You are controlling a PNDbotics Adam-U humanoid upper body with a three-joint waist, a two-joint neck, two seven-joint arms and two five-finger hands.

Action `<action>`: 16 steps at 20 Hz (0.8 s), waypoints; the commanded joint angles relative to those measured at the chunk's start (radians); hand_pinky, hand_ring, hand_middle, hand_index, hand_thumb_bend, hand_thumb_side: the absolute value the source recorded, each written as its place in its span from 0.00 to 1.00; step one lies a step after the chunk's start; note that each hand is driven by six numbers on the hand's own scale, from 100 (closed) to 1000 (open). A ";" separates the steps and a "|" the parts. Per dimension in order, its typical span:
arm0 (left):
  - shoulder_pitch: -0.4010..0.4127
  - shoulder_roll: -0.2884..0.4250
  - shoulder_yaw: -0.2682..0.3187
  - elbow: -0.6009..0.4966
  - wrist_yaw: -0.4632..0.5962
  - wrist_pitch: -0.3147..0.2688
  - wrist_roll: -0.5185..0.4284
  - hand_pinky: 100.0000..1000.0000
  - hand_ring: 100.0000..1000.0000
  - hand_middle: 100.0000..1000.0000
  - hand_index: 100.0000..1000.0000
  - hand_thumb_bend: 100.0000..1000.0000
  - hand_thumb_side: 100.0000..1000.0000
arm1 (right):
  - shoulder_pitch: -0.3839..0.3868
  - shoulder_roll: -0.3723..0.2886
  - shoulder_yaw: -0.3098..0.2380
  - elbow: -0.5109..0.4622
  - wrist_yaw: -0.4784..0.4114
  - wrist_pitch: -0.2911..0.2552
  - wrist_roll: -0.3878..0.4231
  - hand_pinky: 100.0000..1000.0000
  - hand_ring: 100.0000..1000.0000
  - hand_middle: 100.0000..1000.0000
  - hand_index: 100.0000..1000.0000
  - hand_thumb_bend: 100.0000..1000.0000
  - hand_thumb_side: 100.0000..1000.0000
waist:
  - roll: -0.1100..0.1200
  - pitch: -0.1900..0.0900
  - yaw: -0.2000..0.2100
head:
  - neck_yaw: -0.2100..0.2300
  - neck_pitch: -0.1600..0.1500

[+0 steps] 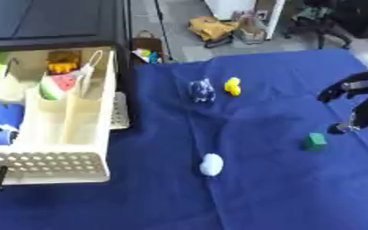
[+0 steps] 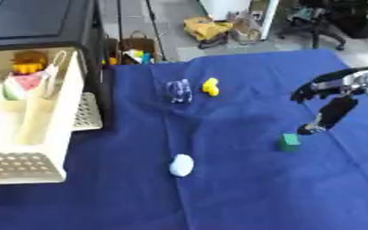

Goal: Pick up objects from table and place into drawer.

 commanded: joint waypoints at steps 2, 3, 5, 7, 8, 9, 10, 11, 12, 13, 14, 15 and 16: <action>-0.018 0.010 0.004 -0.013 -0.004 0.002 0.000 0.43 0.51 0.56 0.73 0.24 1.00 | 0.012 -0.047 -0.008 -0.043 0.008 0.007 0.000 0.93 0.96 0.88 1.00 0.41 0.29 | -0.002 -0.014 -0.002 | 0.003 -0.015; -0.019 0.010 0.004 -0.013 -0.004 0.001 0.000 0.43 0.51 0.56 0.73 0.24 1.00 | 0.016 -0.047 -0.005 -0.047 0.008 0.008 0.000 0.92 0.96 0.87 1.00 0.41 0.30 | -0.002 -0.014 -0.002 | 0.003 -0.015; -0.019 0.009 0.004 -0.013 -0.004 0.002 0.000 0.43 0.51 0.56 0.73 0.24 1.00 | 0.020 -0.043 -0.002 -0.056 0.012 0.010 0.000 0.92 0.96 0.87 1.00 0.41 0.30 | -0.003 -0.013 -0.003 | 0.003 -0.016; -0.019 0.007 0.004 -0.013 -0.004 0.003 0.000 0.43 0.51 0.56 0.73 0.24 1.00 | 0.021 -0.037 0.000 -0.063 0.017 0.013 0.000 0.91 0.95 0.86 1.00 0.38 0.31 | -0.004 -0.012 -0.003 | 0.003 -0.018; -0.019 0.007 0.004 -0.013 -0.004 0.003 0.000 0.43 0.51 0.56 0.73 0.24 1.00 | 0.022 -0.034 0.001 -0.066 0.021 0.015 0.000 0.91 0.95 0.85 1.00 0.37 0.31 | -0.004 -0.012 -0.003 | 0.004 -0.018; -0.019 0.007 0.004 -0.013 -0.004 0.003 0.000 0.43 0.51 0.56 0.73 0.24 1.00 | 0.022 -0.030 0.001 -0.068 0.028 0.015 0.000 0.90 0.95 0.85 1.00 0.37 0.31 | -0.004 -0.011 -0.003 | 0.004 -0.019; -0.019 0.007 0.004 -0.013 -0.005 0.003 -0.001 0.43 0.51 0.56 0.72 0.24 1.00 | 0.024 -0.026 0.002 -0.070 0.034 0.016 0.000 0.90 0.95 0.85 1.00 0.36 0.31 | -0.004 -0.011 -0.002 | 0.004 -0.019; -0.019 0.006 0.004 -0.013 -0.005 0.003 -0.001 0.43 0.51 0.56 0.72 0.24 1.00 | 0.028 -0.022 0.007 -0.068 0.038 0.017 0.000 0.90 0.95 0.85 1.00 0.35 0.31 | -0.004 -0.011 -0.002 | 0.004 -0.020; -0.019 0.006 0.004 -0.013 -0.005 0.004 -0.002 0.43 0.51 0.56 0.72 0.24 1.00 | 0.031 -0.020 0.012 -0.064 0.042 0.019 0.000 0.90 0.95 0.85 1.00 0.34 0.30 | -0.004 -0.010 -0.001 | 0.003 -0.021; -0.019 0.005 0.004 -0.013 -0.006 0.004 -0.002 0.43 0.51 0.56 0.72 0.24 1.00 | 0.032 -0.017 0.017 -0.061 0.046 0.019 0.000 0.90 0.95 0.85 1.00 0.35 0.30 | -0.004 -0.010 0.000 | 0.003 -0.022; -0.019 0.005 0.004 -0.013 -0.006 0.004 -0.002 0.43 0.51 0.56 0.73 0.24 1.00 | 0.033 -0.014 0.021 -0.059 0.049 0.020 0.000 0.90 0.94 0.85 1.00 0.34 0.31 | -0.004 -0.010 0.001 | 0.003 -0.023; -0.019 0.004 0.003 -0.013 -0.005 0.004 -0.002 0.43 0.51 0.56 0.73 0.24 1.00 | 0.032 -0.010 0.025 -0.054 0.054 0.021 0.000 0.89 0.94 0.85 1.00 0.34 0.31 | -0.004 -0.009 0.001 | 0.002 -0.023; -0.019 0.003 0.003 -0.013 -0.005 0.004 -0.002 0.43 0.51 0.56 0.73 0.24 1.00 | 0.031 -0.006 0.029 -0.049 0.058 0.023 0.000 0.89 0.94 0.85 1.00 0.34 0.30 | -0.004 -0.009 0.002 | 0.001 -0.024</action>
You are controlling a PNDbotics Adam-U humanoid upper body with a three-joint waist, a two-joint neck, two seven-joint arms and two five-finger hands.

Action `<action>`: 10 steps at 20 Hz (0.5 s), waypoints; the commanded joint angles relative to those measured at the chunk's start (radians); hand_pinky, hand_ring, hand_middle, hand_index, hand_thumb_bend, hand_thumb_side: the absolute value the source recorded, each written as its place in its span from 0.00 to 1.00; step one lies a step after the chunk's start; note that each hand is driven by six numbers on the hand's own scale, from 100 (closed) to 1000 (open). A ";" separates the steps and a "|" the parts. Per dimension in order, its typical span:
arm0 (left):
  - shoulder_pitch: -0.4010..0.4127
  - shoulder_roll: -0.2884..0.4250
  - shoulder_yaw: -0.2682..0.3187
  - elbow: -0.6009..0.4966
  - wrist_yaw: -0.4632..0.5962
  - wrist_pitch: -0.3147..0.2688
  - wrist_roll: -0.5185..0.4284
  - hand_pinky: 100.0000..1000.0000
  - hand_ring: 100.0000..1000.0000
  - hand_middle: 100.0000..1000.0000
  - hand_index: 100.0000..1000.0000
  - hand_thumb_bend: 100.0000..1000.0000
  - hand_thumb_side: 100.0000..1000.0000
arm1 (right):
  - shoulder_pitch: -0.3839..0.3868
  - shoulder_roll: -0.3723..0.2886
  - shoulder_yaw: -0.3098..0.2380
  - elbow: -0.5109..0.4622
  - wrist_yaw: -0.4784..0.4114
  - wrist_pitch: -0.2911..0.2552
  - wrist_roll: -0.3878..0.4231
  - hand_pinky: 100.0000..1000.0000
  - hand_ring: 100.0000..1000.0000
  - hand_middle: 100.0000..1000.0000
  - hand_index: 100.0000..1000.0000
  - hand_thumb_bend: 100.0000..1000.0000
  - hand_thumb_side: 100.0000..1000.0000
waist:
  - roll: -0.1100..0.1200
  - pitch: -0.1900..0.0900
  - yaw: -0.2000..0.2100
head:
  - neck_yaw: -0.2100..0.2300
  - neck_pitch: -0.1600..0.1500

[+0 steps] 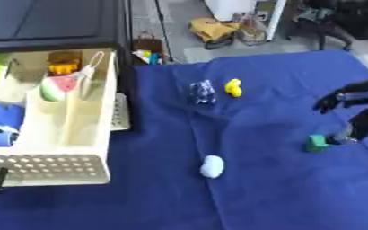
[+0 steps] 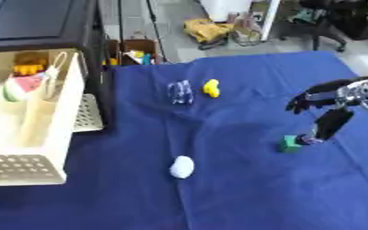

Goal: Pick up objects from table and place into drawer.

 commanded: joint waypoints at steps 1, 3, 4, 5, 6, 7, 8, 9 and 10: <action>-0.019 0.011 0.003 -0.013 -0.002 0.003 -0.002 0.43 0.51 0.56 0.73 0.24 1.00 | -0.009 -0.018 0.001 0.008 0.019 0.006 -0.001 0.89 0.94 0.85 1.00 0.34 0.30 | -0.002 -0.015 0.001 | -0.001 -0.014; -0.019 0.010 0.003 -0.013 -0.002 0.004 -0.002 0.43 0.51 0.56 0.73 0.24 1.00 | -0.012 -0.012 0.007 0.020 0.024 0.006 -0.001 0.89 0.94 0.85 1.00 0.34 0.30 | -0.001 -0.014 0.003 | -0.002 -0.015; -0.019 0.010 0.003 -0.013 -0.002 0.004 -0.002 0.43 0.51 0.56 0.73 0.24 1.00 | -0.012 -0.010 0.009 0.026 0.025 0.005 -0.001 0.89 0.94 0.85 1.00 0.34 0.29 | -0.001 -0.014 0.003 | -0.002 -0.015; -0.019 0.010 0.003 -0.013 -0.002 0.003 -0.001 0.43 0.51 0.56 0.73 0.24 1.00 | -0.012 -0.008 0.012 0.031 0.024 0.004 -0.001 0.90 0.95 0.85 1.00 0.35 0.29 | -0.001 -0.013 0.004 | -0.003 -0.014; -0.019 0.010 0.003 -0.013 -0.002 0.003 -0.001 0.43 0.51 0.56 0.73 0.24 1.00 | -0.011 -0.007 0.014 0.035 0.024 0.003 -0.001 0.89 0.95 0.85 1.00 0.34 0.29 | 0.000 -0.013 0.004 | -0.003 -0.014; -0.019 0.009 0.004 -0.013 -0.002 0.003 -0.001 0.43 0.51 0.56 0.73 0.24 1.00 | -0.012 -0.005 0.016 0.039 0.024 0.002 -0.001 0.89 0.95 0.85 1.00 0.35 0.29 | 0.000 -0.012 0.004 | -0.004 -0.015; -0.018 0.009 0.003 -0.013 -0.002 0.003 -0.001 0.43 0.51 0.56 0.73 0.24 1.00 | -0.012 -0.004 0.017 0.042 0.025 0.001 -0.001 0.89 0.95 0.85 1.00 0.34 0.29 | 0.000 -0.012 0.004 | -0.004 -0.015; -0.018 0.009 0.003 -0.013 -0.002 0.004 -0.001 0.43 0.51 0.56 0.73 0.24 1.00 | -0.013 -0.003 0.018 0.044 0.027 0.000 -0.001 0.89 0.95 0.85 1.00 0.34 0.29 | 0.000 -0.012 0.004 | -0.004 -0.016; -0.018 0.008 0.003 -0.013 -0.002 0.004 -0.001 0.43 0.51 0.56 0.73 0.24 1.00 | -0.014 -0.002 0.018 0.046 0.028 -0.002 -0.001 0.89 0.95 0.85 1.00 0.34 0.29 | 0.000 -0.012 0.004 | -0.004 -0.016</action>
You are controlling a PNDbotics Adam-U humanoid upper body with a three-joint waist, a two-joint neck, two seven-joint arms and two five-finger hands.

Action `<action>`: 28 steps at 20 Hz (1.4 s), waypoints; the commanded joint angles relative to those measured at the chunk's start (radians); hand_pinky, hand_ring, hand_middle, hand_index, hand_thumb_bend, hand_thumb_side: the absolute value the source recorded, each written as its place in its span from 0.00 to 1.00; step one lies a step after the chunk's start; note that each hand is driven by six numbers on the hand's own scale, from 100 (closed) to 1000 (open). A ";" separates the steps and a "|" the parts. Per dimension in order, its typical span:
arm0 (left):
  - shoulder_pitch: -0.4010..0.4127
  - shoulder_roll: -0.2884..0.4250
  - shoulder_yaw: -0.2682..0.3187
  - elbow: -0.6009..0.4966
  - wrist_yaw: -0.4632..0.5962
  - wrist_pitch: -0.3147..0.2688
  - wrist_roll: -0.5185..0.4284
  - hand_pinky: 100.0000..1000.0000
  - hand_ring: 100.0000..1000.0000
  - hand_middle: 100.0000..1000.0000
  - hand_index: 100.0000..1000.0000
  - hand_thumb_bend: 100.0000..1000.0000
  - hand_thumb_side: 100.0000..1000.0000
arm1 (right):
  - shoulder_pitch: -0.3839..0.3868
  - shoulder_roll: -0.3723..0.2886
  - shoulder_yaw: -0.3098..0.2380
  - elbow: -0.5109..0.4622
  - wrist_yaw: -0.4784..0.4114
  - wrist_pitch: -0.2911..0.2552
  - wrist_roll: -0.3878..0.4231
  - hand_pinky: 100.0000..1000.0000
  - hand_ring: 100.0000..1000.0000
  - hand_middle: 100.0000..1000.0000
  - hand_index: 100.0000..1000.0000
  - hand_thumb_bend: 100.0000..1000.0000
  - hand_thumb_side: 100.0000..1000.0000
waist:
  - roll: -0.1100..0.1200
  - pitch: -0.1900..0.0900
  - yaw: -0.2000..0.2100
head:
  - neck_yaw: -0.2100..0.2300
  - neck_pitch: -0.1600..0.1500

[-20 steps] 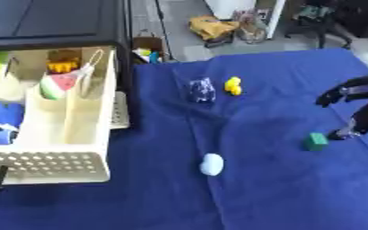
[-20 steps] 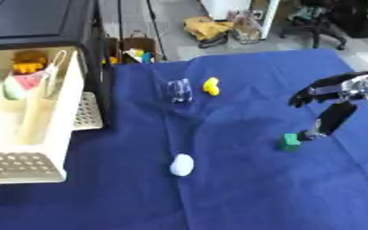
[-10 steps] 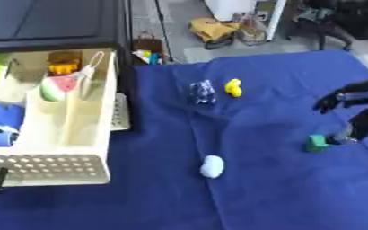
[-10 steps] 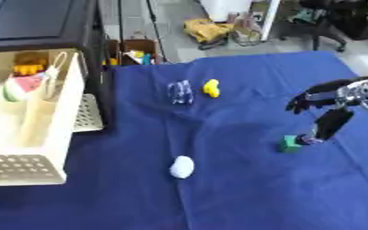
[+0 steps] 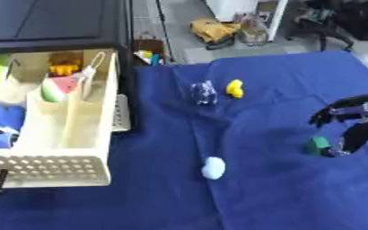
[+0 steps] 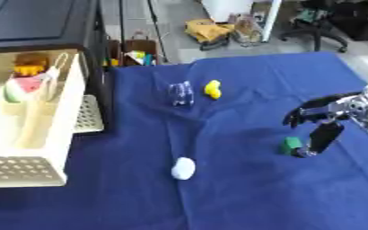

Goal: Pick up objects from table and place into drawer.

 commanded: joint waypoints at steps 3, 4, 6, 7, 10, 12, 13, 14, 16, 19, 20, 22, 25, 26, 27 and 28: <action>-0.017 0.008 0.003 -0.013 -0.003 0.003 0.000 0.43 0.51 0.56 0.73 0.24 1.00 | -0.013 -0.024 -0.005 0.012 0.018 -0.004 -0.001 0.89 0.94 0.84 1.00 0.33 0.29 | 0.000 -0.014 -0.001 | -0.003 -0.010; -0.017 0.007 0.003 -0.013 -0.003 0.003 0.000 0.43 0.51 0.57 0.73 0.24 1.00 | -0.014 -0.023 -0.004 0.015 0.022 -0.006 -0.001 0.89 0.94 0.84 1.00 0.33 0.29 | 0.000 -0.013 0.000 | -0.003 -0.011; -0.017 0.007 0.003 -0.013 -0.003 0.003 0.000 0.43 0.51 0.56 0.73 0.24 1.00 | -0.016 -0.022 -0.003 0.018 0.038 -0.008 -0.001 0.88 0.94 0.83 1.00 0.31 0.31 | 0.001 -0.012 0.000 | -0.004 -0.011; -0.017 0.007 0.002 -0.013 -0.003 0.003 -0.001 0.43 0.51 0.57 0.73 0.24 1.00 | -0.017 -0.021 -0.003 0.018 0.047 -0.009 -0.001 0.88 0.94 0.83 1.00 0.30 0.31 | 0.001 -0.012 0.000 | -0.004 -0.011; -0.017 0.006 0.002 -0.013 -0.003 0.003 -0.001 0.43 0.51 0.57 0.73 0.24 1.00 | -0.019 -0.018 -0.006 0.022 0.070 -0.009 -0.001 0.88 0.94 0.83 0.98 0.30 0.32 | 0.002 -0.011 0.002 | -0.006 -0.011; -0.016 0.006 0.002 -0.013 -0.003 0.003 -0.002 0.43 0.51 0.57 0.73 0.24 1.00 | -0.019 -0.016 -0.006 0.025 0.073 -0.009 -0.001 0.88 0.93 0.82 0.97 0.30 0.32 | 0.002 -0.011 0.004 | -0.007 -0.012; -0.016 0.005 0.002 -0.013 -0.003 0.003 -0.002 0.43 0.51 0.57 0.73 0.24 1.00 | -0.019 -0.015 -0.005 0.027 0.074 -0.010 -0.001 0.88 0.93 0.82 0.96 0.29 0.32 | 0.003 -0.010 0.005 | -0.008 -0.011; -0.017 0.005 0.002 -0.013 -0.003 0.003 -0.002 0.43 0.51 0.57 0.73 0.24 1.00 | -0.019 -0.015 -0.004 0.029 0.076 -0.009 -0.001 0.88 0.93 0.82 0.96 0.29 0.32 | 0.003 -0.010 0.006 | -0.008 -0.011; -0.017 0.005 0.002 -0.013 -0.003 0.003 -0.003 0.43 0.51 0.57 0.73 0.24 1.00 | -0.020 -0.013 -0.001 0.034 0.078 -0.010 -0.001 0.87 0.93 0.81 0.95 0.29 0.32 | 0.004 -0.009 0.008 | -0.010 -0.012; -0.017 0.004 0.001 -0.013 -0.003 0.003 -0.004 0.43 0.51 0.57 0.73 0.24 1.00 | -0.020 -0.010 0.002 0.045 0.078 -0.003 -0.001 0.87 0.93 0.81 0.93 0.29 0.30 | 0.004 -0.008 0.010 | -0.011 -0.012; -0.018 0.004 0.001 -0.013 -0.003 0.003 -0.004 0.43 0.51 0.57 0.73 0.24 1.00 | -0.020 -0.009 0.004 0.048 0.078 0.000 -0.001 0.87 0.93 0.81 0.93 0.29 0.30 | 0.005 -0.008 0.011 | -0.011 -0.011; -0.018 0.004 0.001 -0.013 -0.002 0.003 -0.005 0.43 0.51 0.57 0.73 0.24 1.00 | -0.019 -0.008 0.007 0.053 0.075 0.006 -0.001 0.88 0.93 0.80 0.92 0.29 0.29 | 0.005 -0.008 0.012 | -0.011 -0.011; -0.018 0.004 0.001 -0.013 -0.002 0.003 -0.006 0.43 0.51 0.57 0.73 0.24 1.00 | -0.018 -0.006 0.012 0.059 0.073 0.013 -0.001 0.87 0.93 0.79 0.89 0.29 0.29 | 0.006 -0.008 0.013 | -0.012 -0.012; -0.019 0.004 0.001 -0.013 -0.002 0.002 -0.006 0.43 0.51 0.57 0.73 0.24 1.00 | -0.017 -0.005 0.014 0.060 0.073 0.014 -0.001 0.87 0.93 0.79 0.87 0.29 0.29 | 0.006 -0.008 0.014 | -0.012 -0.012; -0.019 0.004 0.001 -0.013 -0.002 0.002 -0.006 0.43 0.51 0.57 0.73 0.24 1.00 | -0.016 -0.005 0.015 0.062 0.073 0.015 -0.001 0.87 0.93 0.78 0.86 0.28 0.28 | 0.006 -0.008 0.014 | -0.012 -0.013; -0.019 0.004 0.001 -0.013 -0.002 0.002 -0.007 0.43 0.52 0.57 0.73 0.24 1.00 | -0.015 -0.004 0.016 0.064 0.074 0.016 -0.001 0.87 0.93 0.78 0.87 0.28 0.28 | 0.006 -0.009 0.014 | -0.012 -0.013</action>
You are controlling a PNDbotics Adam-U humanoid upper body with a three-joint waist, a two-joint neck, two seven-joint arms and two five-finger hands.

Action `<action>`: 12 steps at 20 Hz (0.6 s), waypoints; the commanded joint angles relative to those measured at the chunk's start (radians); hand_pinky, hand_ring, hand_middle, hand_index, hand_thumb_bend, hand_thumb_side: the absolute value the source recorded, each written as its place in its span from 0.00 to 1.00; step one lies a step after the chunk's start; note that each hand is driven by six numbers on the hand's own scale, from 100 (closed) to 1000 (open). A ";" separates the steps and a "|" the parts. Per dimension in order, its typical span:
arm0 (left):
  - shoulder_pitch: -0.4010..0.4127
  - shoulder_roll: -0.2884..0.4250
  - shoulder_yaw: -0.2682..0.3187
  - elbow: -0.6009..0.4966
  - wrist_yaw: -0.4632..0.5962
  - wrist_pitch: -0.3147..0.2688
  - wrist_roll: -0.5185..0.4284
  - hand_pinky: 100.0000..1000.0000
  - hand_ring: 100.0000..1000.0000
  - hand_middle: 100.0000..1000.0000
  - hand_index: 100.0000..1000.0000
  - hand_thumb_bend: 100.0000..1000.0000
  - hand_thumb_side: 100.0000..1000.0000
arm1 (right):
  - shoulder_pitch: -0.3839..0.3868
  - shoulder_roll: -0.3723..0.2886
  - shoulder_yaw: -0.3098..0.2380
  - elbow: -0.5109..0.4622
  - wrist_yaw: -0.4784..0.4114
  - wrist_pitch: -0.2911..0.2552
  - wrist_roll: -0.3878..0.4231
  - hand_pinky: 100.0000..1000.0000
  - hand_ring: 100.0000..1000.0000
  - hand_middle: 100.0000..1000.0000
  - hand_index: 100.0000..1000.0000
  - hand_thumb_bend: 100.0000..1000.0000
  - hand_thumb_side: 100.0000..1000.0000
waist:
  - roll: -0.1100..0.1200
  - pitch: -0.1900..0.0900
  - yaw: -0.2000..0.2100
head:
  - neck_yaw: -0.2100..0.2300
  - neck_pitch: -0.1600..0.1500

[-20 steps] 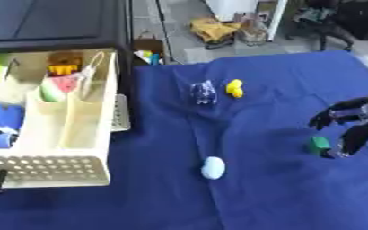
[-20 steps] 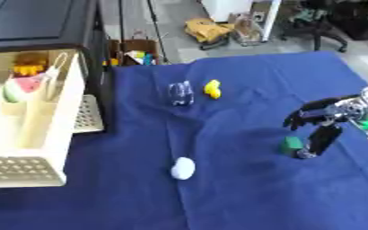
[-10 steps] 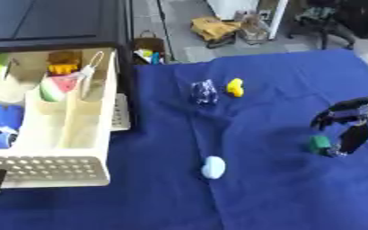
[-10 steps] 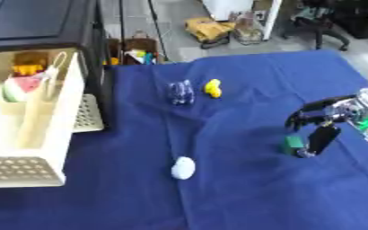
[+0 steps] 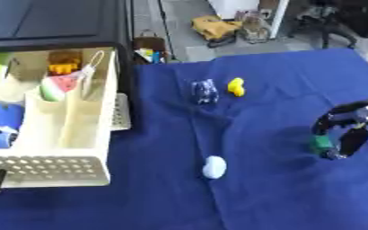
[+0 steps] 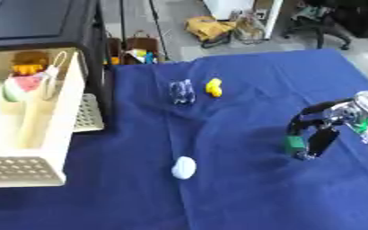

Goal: Pick up objects from table and place into drawer.

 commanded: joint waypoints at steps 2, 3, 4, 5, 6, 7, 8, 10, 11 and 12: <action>-0.019 0.012 0.001 -0.013 -0.001 0.000 -0.005 0.43 0.52 0.57 0.73 0.24 1.00 | -0.007 -0.026 -0.004 0.008 0.007 0.009 -0.001 0.87 0.93 0.78 0.86 0.28 0.29 | 0.000 -0.016 -0.001 | -0.003 -0.013; -0.019 0.012 0.001 -0.013 -0.001 0.000 -0.005 0.43 0.52 0.57 0.73 0.23 1.00 | -0.007 -0.025 -0.004 0.010 0.008 0.010 -0.001 0.87 0.92 0.78 0.85 0.27 0.29 | 0.000 -0.016 -0.001 | -0.003 -0.013; -0.019 0.012 0.001 -0.013 -0.001 0.000 -0.005 0.43 0.52 0.57 0.73 0.23 1.00 | -0.007 -0.025 -0.005 0.012 0.009 0.010 -0.001 0.87 0.92 0.78 0.85 0.27 0.29 | 0.000 -0.016 -0.002 | -0.003 -0.014; -0.019 0.012 0.001 -0.013 -0.001 0.000 -0.005 0.43 0.52 0.57 0.73 0.23 1.00 | -0.008 -0.024 -0.005 0.013 0.009 0.011 -0.001 0.87 0.92 0.77 0.84 0.27 0.30 | 0.000 -0.016 -0.002 | -0.003 -0.014; -0.019 0.012 0.001 -0.013 -0.001 0.000 -0.006 0.43 0.52 0.57 0.73 0.23 1.00 | -0.009 -0.024 -0.006 0.014 0.010 0.012 -0.001 0.87 0.92 0.76 0.84 0.26 0.30 | 0.000 -0.016 -0.003 | -0.004 -0.015; -0.018 0.012 0.001 -0.013 -0.001 0.000 -0.006 0.43 0.52 0.57 0.73 0.23 1.00 | -0.009 -0.023 -0.007 0.015 0.010 0.013 -0.001 0.87 0.92 0.76 0.83 0.25 0.30 | 0.000 -0.016 -0.003 | -0.004 -0.015; -0.018 0.012 0.001 -0.013 -0.001 0.001 -0.006 0.43 0.52 0.57 0.73 0.23 1.00 | -0.010 -0.022 -0.007 0.016 0.010 0.015 -0.001 0.86 0.92 0.75 0.83 0.25 0.30 | 0.000 -0.016 -0.003 | -0.005 -0.015; -0.017 0.011 0.001 -0.013 -0.001 0.001 -0.006 0.43 0.52 0.57 0.73 0.23 1.00 | -0.011 -0.021 -0.007 0.018 0.010 0.017 -0.001 0.86 0.91 0.74 0.82 0.24 0.30 | 0.000 -0.016 -0.003 | -0.006 -0.015; -0.017 0.011 0.001 -0.013 -0.002 0.001 -0.007 0.43 0.52 0.57 0.73 0.23 1.00 | -0.011 -0.021 -0.007 0.020 0.009 0.018 -0.001 0.86 0.91 0.74 0.82 0.24 0.30 | 0.000 -0.016 -0.004 | -0.006 -0.015; -0.017 0.011 0.001 -0.013 -0.002 0.001 -0.007 0.43 0.52 0.57 0.73 0.23 1.00 | -0.011 -0.020 -0.007 0.020 0.008 0.019 -0.001 0.86 0.91 0.73 0.81 0.24 0.30 | 0.000 -0.015 -0.004 | -0.006 -0.014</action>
